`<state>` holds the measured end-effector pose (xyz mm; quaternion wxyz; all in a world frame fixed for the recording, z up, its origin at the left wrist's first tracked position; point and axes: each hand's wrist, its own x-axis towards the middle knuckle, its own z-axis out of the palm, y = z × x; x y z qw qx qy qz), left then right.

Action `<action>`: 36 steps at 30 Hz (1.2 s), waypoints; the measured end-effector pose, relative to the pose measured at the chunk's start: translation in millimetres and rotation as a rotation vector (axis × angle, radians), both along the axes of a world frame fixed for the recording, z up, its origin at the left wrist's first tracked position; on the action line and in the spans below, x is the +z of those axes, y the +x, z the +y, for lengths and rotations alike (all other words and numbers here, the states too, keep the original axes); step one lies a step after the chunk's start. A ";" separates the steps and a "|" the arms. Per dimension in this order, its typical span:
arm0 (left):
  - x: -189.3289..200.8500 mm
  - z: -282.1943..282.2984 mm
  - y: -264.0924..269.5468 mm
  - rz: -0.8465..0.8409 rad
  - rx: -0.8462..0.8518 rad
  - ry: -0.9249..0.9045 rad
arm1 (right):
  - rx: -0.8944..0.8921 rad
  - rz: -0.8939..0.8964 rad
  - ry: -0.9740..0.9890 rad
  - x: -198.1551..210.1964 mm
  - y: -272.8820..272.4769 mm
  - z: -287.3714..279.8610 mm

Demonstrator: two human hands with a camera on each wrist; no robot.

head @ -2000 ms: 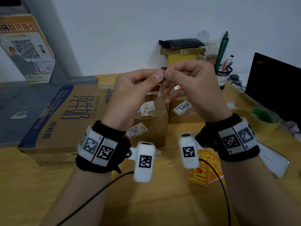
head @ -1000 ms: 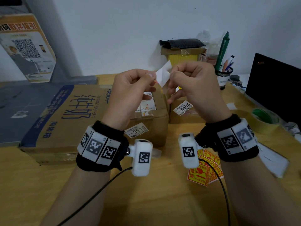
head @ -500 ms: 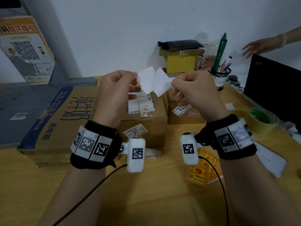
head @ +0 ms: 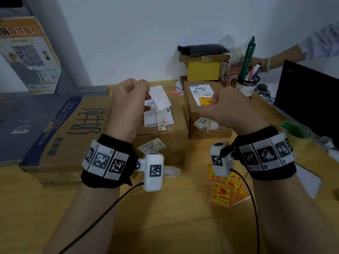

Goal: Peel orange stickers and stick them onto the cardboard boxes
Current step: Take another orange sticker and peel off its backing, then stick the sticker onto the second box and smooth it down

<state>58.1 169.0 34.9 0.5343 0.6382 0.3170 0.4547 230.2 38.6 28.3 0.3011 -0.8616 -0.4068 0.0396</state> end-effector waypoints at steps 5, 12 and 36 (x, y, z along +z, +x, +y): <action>-0.2 -1.3 -0.7 0.041 -0.026 0.047 | 0.115 0.042 0.073 6.1 -7.9 -1.5; 0.1 -12.5 2.9 0.117 -0.049 0.132 | 0.350 0.186 0.303 18.1 -44.1 4.3; 3.5 -4.1 -8.3 0.267 -0.111 0.200 | 0.232 0.218 0.334 10.4 -29.9 7.7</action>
